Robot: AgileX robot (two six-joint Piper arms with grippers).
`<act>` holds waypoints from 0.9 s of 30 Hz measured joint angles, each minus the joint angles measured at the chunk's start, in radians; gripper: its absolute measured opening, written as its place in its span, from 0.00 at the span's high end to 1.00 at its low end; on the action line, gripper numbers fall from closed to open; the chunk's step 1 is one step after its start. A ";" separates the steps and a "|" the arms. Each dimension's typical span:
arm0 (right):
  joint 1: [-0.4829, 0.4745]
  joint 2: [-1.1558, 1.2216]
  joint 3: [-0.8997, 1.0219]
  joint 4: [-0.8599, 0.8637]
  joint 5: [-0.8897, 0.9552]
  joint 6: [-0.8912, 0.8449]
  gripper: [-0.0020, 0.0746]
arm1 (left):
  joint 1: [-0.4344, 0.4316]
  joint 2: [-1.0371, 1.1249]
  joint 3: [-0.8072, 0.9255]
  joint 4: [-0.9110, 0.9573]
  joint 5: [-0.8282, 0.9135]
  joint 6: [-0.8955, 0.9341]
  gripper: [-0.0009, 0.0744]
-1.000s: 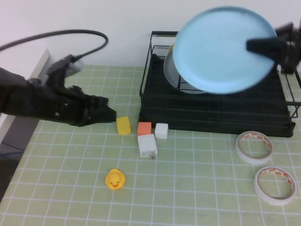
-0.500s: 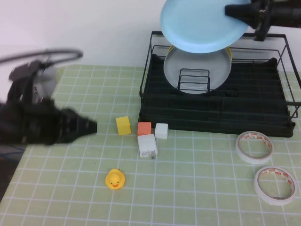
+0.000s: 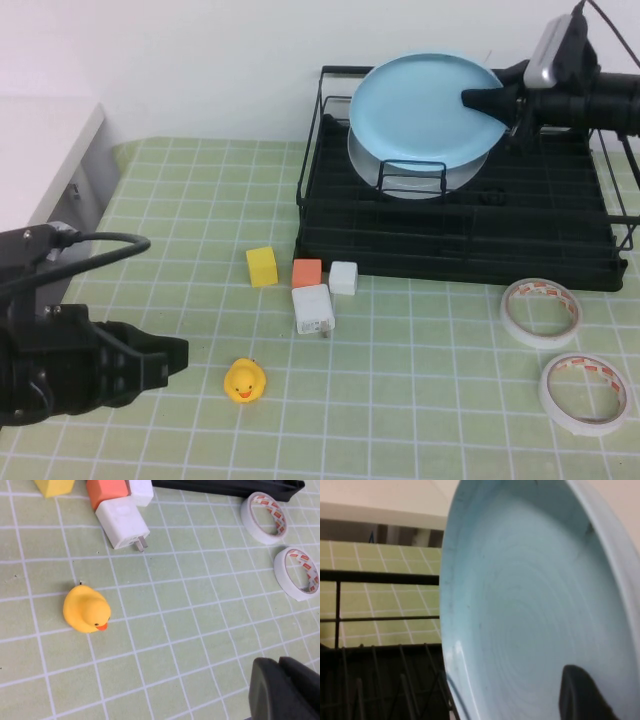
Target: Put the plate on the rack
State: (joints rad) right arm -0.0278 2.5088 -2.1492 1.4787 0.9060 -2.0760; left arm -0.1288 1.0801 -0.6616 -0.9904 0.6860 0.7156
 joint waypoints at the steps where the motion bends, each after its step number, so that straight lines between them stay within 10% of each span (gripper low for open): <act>1: 0.002 0.001 0.000 0.000 0.000 -0.012 0.81 | 0.000 0.000 0.000 0.000 -0.001 0.000 0.99; 11: 0.004 0.011 -0.004 -0.025 -0.002 -0.007 0.79 | 0.000 0.000 0.002 0.000 -0.015 0.008 0.99; 19: 0.002 0.011 -0.008 -0.001 -0.049 0.081 0.37 | 0.000 0.000 0.002 0.000 -0.015 0.008 0.99; 27: -0.019 -0.011 -0.035 0.045 0.135 0.184 0.43 | 0.000 -0.042 0.012 0.112 0.024 -0.023 0.99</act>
State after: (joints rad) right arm -0.0471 2.4975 -2.1846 1.5235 1.0410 -1.8915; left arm -0.1288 1.0385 -0.6501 -0.8788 0.7098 0.6930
